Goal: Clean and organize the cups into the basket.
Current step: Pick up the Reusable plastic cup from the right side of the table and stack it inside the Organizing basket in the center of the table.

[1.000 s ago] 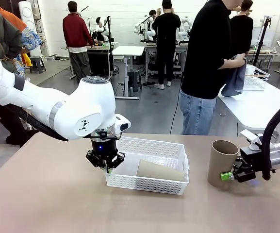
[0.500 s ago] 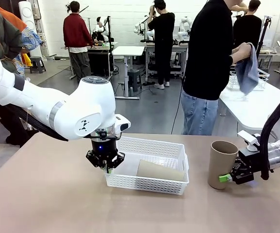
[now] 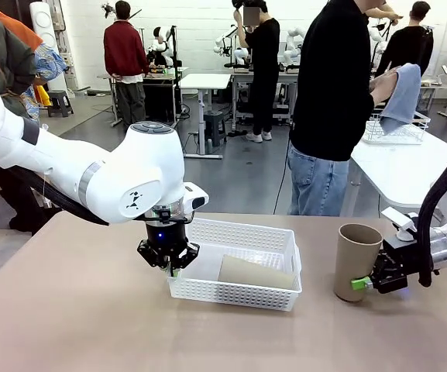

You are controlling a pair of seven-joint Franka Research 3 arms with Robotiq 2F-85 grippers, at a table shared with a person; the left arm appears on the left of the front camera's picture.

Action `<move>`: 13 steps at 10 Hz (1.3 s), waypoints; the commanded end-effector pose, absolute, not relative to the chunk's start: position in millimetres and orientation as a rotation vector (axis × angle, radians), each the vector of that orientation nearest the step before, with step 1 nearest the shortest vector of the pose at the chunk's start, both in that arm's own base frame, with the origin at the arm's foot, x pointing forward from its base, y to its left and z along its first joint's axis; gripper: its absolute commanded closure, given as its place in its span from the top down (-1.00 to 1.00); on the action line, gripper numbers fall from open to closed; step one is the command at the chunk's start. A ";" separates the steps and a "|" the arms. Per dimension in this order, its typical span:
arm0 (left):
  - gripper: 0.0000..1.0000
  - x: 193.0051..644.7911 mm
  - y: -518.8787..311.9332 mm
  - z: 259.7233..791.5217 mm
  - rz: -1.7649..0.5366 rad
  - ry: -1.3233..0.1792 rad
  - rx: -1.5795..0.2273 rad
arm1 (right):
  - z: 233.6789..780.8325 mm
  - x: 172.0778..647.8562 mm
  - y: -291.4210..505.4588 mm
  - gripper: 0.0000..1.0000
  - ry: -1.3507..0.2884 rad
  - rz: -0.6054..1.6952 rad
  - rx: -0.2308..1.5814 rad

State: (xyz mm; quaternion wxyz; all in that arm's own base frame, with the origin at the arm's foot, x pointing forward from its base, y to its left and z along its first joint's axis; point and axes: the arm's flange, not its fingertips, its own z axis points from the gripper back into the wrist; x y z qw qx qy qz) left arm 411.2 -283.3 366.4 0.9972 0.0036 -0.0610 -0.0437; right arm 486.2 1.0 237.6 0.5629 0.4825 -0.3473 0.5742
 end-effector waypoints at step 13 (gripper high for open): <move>-1.00 411.2 -283.9 368.7 -0.094 -0.137 0.001 | 419.5 377.3 4.9 0.62 -0.853 1.292 1.008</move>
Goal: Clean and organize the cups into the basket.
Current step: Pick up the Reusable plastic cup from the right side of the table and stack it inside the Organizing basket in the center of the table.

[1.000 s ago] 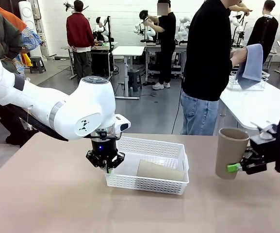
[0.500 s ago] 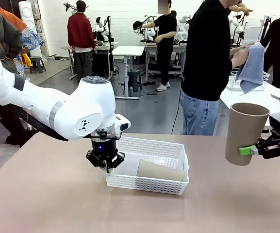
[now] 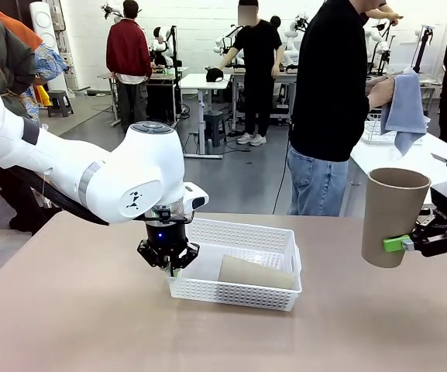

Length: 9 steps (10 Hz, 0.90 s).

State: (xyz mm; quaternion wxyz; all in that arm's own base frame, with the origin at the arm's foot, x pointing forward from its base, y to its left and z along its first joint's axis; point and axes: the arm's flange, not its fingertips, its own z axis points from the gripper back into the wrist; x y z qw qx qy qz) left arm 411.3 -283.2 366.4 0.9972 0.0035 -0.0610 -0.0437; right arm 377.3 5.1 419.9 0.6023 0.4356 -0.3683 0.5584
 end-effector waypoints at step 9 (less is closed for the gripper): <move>-1.00 411.2 -283.9 368.7 -0.094 -0.137 0.001 | 491.3 471.1 221.9 0.62 -0.237 1.493 0.389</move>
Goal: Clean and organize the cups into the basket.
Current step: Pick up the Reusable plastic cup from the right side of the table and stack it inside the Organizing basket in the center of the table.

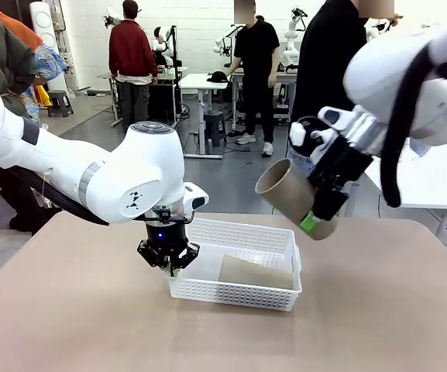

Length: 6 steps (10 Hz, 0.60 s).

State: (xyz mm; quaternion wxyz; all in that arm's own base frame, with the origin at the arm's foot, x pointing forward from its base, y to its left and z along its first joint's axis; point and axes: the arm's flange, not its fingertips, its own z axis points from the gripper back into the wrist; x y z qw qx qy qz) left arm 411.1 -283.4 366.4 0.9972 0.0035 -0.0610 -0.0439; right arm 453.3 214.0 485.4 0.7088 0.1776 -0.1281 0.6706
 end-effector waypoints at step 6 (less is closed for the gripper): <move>-1.00 411.2 -283.9 368.7 -0.094 -0.137 0.001 | 422.0 515.5 288.2 0.62 -0.121 1.592 0.373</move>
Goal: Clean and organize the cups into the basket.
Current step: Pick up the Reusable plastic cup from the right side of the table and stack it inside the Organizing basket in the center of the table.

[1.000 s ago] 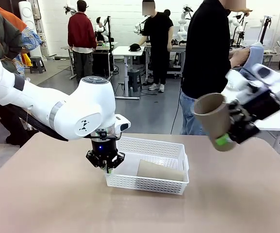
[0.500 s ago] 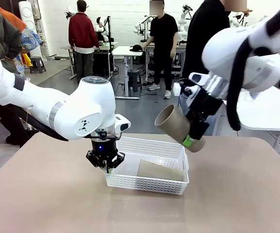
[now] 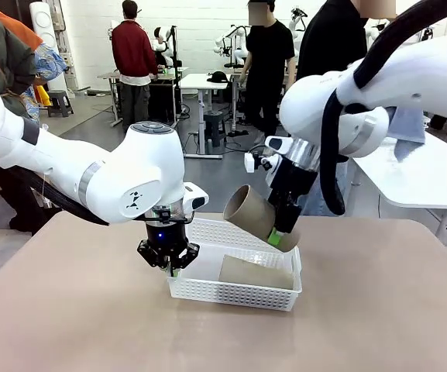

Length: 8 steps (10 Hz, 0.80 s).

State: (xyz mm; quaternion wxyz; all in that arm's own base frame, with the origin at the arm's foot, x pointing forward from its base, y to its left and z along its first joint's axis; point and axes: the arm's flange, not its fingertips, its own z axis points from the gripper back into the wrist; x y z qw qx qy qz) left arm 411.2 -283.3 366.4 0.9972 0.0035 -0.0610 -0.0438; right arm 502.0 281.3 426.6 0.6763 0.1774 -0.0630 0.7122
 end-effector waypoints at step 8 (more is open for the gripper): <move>-1.00 411.2 -283.9 368.7 -0.094 -0.137 0.001 | 356.0 535.5 289.5 1.00 -0.067 1.678 0.377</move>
